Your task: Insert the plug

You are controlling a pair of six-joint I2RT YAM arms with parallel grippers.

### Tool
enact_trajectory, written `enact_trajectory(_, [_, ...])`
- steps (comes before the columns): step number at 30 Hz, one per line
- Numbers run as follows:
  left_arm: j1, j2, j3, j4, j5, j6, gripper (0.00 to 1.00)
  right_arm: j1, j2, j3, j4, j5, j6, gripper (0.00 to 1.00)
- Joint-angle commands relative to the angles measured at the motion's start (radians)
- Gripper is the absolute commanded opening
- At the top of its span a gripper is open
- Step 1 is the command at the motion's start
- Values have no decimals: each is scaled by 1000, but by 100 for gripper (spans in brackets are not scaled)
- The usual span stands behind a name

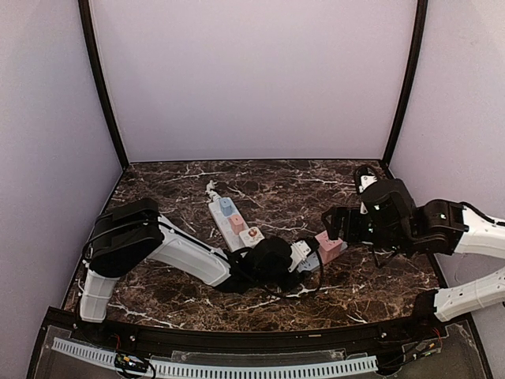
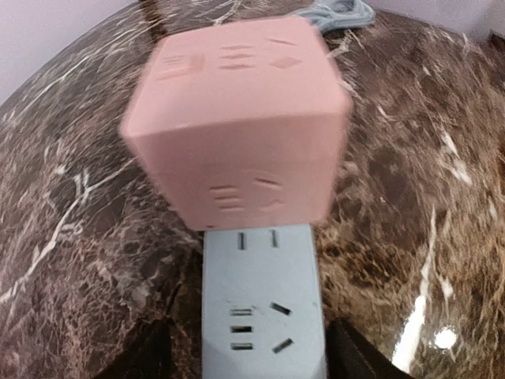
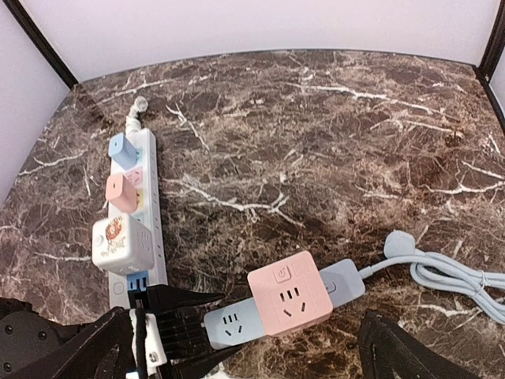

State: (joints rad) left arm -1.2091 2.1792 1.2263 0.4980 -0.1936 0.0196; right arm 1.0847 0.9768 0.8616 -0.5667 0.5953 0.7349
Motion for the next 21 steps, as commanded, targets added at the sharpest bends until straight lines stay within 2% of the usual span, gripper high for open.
enact_trajectory(1, [21, -28, 19, -22, -5, 24, 73, 6, -24, -18, 122, 80, -53, 99])
enact_trajectory(2, [22, -46, 17, -28, -4, 25, 80, 5, -27, -18, 140, 99, -67, 99])
enact_trajectory(4, [22, -82, 8, -41, -7, 30, 87, 5, -31, -16, 173, 136, -95, 99])
enact_trajectory(6, [22, -127, -10, -51, -13, 32, 91, 4, -32, -16, 207, 179, -121, 99])
enact_trajectory(12, [22, -319, -111, -87, -105, 46, 94, 4, -53, -45, 396, 244, -291, 99])
enact_trajectory(16, [24, -474, -209, -107, -229, 74, 95, 3, -69, -57, 456, 306, -343, 99])
enact_trajectory(19, [35, -609, -295, -117, -337, 91, 95, -19, -79, -74, 534, 262, -433, 99])
enact_trajectory(21, [60, -683, -351, -117, -411, 107, 95, -59, -80, -67, 537, 259, -426, 99])
